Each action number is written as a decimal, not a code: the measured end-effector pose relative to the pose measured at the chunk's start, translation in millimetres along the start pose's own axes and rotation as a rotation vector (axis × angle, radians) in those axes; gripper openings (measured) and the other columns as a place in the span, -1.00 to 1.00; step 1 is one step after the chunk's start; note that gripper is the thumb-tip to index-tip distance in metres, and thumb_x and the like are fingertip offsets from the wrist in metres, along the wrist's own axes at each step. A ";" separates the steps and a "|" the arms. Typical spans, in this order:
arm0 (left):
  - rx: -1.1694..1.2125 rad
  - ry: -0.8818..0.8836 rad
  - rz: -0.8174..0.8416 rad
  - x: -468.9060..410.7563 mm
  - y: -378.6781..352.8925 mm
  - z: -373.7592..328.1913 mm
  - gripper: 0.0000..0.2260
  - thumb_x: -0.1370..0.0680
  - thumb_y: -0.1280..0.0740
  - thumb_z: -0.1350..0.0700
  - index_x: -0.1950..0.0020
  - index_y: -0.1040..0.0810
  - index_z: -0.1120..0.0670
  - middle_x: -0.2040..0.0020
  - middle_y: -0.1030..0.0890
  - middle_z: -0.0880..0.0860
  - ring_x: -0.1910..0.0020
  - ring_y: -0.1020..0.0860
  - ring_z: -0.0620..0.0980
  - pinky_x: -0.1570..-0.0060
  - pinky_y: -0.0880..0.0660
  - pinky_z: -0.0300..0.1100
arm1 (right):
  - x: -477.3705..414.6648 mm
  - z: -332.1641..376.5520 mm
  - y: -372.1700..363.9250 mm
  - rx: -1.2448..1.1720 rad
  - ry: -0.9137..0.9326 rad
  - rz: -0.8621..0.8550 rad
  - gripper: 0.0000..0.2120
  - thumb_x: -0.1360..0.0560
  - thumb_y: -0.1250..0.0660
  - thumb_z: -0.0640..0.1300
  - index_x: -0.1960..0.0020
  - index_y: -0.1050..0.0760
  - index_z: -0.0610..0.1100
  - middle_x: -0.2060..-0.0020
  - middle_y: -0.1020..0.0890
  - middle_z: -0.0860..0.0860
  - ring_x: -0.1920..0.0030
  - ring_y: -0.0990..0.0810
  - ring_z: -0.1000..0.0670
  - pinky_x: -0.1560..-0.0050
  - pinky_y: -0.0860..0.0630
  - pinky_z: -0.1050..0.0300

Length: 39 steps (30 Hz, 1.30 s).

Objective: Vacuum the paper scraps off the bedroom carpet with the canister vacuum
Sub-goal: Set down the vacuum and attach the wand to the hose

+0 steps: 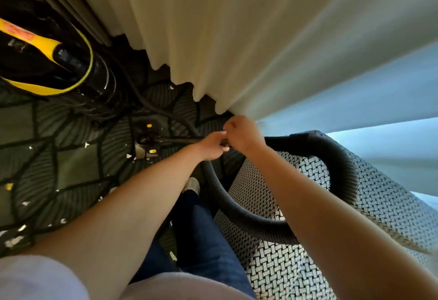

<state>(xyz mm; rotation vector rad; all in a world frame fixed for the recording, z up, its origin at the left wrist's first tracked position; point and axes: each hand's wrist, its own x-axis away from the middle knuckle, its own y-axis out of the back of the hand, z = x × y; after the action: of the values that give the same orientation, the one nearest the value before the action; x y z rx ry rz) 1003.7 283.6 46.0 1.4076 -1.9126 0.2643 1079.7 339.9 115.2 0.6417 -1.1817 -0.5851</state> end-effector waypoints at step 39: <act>1.484 0.491 -0.470 110.1 34.5 91.2 -0.89 -0.62 -0.17 0.29 0.07 -0.45 0.22 0.15 -0.52 0.15 0.25 -0.54 0.01 0.47 -0.57 -0.21 | 23.0 100.0 -50.8 0.414 0.276 0.618 -0.77 -0.55 -0.32 -0.08 0.03 -0.52 -0.28 0.29 -0.60 -0.22 0.44 -0.50 -0.10 0.29 -0.48 0.09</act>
<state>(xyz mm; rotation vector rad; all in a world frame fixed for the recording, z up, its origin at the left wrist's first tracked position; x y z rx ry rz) 919.1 164.4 62.6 2.2588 -0.7403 1.8211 986.2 274.0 118.1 0.6341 -1.1661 0.2710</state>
